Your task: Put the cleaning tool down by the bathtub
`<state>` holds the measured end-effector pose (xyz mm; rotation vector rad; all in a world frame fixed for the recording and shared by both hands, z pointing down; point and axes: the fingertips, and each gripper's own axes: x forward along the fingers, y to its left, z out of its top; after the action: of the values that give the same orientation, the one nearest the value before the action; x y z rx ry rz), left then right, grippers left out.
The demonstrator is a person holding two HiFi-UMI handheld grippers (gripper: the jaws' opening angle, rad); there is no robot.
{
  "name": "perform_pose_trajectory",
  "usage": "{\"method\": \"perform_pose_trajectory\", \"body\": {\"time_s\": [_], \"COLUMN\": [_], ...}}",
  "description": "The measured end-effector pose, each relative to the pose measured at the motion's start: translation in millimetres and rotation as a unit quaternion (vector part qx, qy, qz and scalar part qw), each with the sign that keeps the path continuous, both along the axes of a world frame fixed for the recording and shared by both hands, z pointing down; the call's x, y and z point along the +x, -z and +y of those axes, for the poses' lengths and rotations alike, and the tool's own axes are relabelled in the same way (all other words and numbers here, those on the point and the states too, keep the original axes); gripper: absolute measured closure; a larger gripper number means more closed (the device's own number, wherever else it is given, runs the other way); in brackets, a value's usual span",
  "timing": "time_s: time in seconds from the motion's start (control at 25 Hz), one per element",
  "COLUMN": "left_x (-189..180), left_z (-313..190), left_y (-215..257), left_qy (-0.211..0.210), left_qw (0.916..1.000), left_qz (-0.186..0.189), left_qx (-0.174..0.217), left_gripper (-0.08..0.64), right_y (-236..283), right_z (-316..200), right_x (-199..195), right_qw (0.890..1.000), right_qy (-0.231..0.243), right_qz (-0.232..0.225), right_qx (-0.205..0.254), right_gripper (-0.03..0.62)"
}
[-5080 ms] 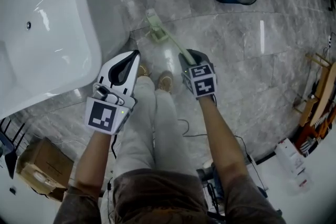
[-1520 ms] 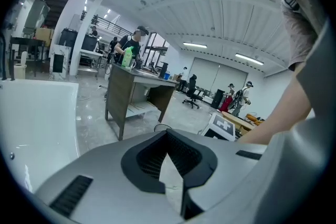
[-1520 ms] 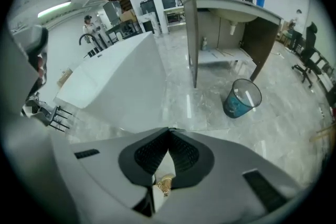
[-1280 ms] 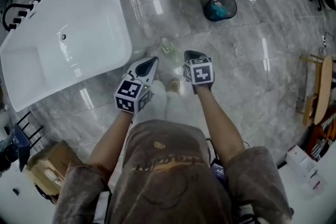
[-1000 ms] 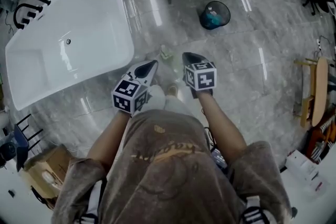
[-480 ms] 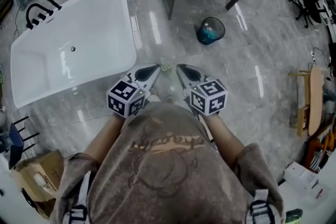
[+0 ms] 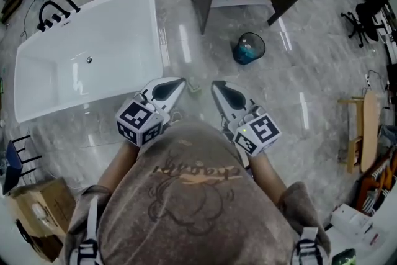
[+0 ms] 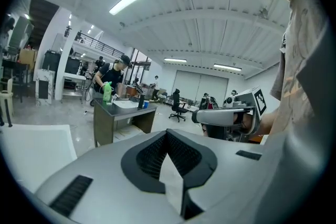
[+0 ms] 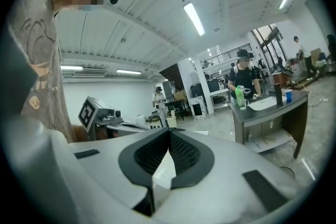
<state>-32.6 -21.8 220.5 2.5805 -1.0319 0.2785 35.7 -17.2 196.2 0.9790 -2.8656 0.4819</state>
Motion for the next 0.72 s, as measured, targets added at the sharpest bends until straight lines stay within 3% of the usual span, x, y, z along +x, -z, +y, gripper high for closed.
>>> {"method": "perform_pose_trajectory", "body": {"time_s": [0.32,0.72], "left_x": [4,-1], "left_z": [-5,-11], "left_y": [19,25], "left_qy": [0.000,0.015], "left_qw": [0.9990,0.9981], "left_qz": [0.019,0.034], "left_qx": [0.040,0.049], "left_gripper": [0.560,0.560], "right_y": [10,16], "right_z": [1,-9], "right_x": [7,3], "right_qw": [1.000,0.999], "right_qy": [-0.003,-0.007], "right_qz": [-0.012,-0.022], "right_qx": [0.015,0.022], "right_gripper": [0.588,0.588]}}
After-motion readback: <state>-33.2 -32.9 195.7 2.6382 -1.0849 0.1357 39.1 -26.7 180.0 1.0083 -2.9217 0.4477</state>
